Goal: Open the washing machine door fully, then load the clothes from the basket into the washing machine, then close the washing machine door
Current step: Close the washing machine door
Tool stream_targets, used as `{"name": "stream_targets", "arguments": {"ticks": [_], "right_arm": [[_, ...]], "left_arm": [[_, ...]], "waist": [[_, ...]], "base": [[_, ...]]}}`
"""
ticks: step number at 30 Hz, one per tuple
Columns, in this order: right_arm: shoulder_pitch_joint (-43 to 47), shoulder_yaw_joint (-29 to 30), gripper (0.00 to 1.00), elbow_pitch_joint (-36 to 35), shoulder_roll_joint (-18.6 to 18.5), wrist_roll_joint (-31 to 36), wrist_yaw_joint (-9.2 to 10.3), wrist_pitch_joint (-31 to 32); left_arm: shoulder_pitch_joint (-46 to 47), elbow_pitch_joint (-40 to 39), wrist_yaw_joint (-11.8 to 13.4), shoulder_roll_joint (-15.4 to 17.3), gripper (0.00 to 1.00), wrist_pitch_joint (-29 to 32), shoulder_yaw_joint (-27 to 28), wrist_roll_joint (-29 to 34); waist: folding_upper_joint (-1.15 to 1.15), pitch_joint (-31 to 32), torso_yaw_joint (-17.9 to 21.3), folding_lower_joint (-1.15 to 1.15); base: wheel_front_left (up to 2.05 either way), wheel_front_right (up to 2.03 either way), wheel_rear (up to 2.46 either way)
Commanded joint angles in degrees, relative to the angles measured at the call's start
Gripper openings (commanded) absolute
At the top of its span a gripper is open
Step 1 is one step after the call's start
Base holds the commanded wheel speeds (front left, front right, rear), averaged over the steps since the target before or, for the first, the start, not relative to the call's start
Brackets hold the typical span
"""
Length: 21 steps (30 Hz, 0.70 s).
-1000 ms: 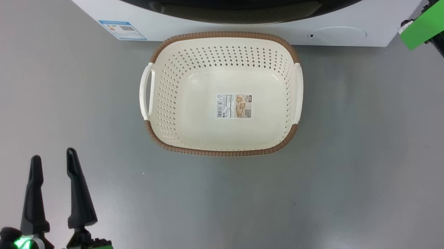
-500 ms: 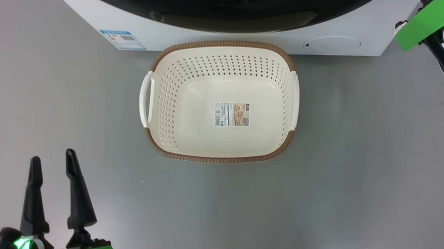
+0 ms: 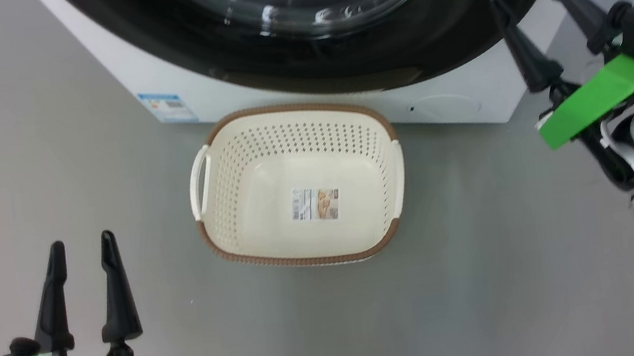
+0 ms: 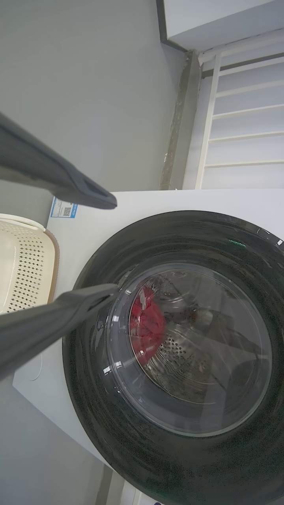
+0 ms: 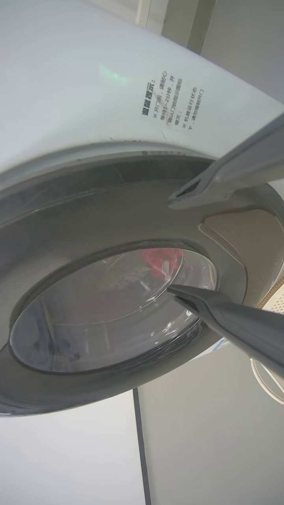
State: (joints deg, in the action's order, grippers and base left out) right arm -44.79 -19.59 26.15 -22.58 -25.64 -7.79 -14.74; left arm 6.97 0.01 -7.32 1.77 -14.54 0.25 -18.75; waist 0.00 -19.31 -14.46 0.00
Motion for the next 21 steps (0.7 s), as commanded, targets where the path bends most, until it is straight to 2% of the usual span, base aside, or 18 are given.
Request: {"name": "stream_targets", "arguments": {"ticks": [1, 21], "right_arm": [[1.79, -0.39, 1.00, -1.67, 0.66, 0.19, 0.31, -0.26], [19.51, 6.17, 1.00, -9.80, 5.42, 2.04, 0.31, -0.26]], "left_arm": [[-0.35, -1.21, -0.17, 1.28, 1.00, -0.46, 2.18, 0.67], [-3.96, -0.55, -0.17, 3.13, 1.00, -0.46, 2.22, 1.72]], "waist": [[0.00, 2.26, 1.92, 0.00], [0.00, 11.62, 9.71, 0.00]], "base": [[0.00, 0.00, 0.00], [0.00, 0.00, 0.00]]}}
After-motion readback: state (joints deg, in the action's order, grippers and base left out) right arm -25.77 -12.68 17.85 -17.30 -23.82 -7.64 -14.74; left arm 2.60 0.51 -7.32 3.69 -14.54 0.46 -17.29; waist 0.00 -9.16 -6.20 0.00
